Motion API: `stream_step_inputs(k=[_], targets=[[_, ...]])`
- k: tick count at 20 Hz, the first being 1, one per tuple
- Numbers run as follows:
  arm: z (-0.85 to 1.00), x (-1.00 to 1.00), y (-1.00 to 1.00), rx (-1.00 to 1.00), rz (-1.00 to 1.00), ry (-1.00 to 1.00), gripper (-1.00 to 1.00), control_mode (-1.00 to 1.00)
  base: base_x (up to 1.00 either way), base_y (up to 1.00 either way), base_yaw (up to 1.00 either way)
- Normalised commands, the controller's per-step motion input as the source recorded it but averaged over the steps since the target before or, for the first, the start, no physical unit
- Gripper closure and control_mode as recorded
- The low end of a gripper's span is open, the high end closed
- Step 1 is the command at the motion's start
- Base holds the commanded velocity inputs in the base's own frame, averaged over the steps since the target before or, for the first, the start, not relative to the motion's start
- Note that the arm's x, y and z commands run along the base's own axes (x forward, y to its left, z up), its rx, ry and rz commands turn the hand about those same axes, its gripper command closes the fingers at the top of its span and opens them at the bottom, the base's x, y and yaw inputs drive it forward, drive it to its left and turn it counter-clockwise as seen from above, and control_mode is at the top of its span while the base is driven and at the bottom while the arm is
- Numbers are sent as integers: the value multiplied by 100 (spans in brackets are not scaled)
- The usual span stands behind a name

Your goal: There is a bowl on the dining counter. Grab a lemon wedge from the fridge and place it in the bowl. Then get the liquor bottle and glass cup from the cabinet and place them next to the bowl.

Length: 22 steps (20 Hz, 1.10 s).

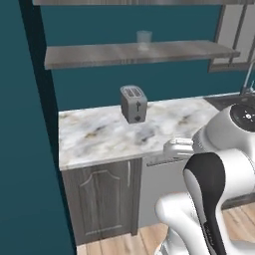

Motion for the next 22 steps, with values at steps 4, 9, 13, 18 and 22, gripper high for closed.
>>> stream_step_inputs(k=[4, 9, 13, 18, 22], targets=[[0, 0, 0, 0, 0, 0, -100, 100, 80, -42, 18], [0, 0, 0, 0, 0, 0, -100, 100, 66, -45, 18], [0, 0, 0, 0, 0, 0, -100, 100, 86, -41, 26], [0, 0, 0, 0, 0, 0, -100, 100, 96, -33, 30], [0, 0, 0, 0, 0, 0, -100, 100, 92, -29, 29]])
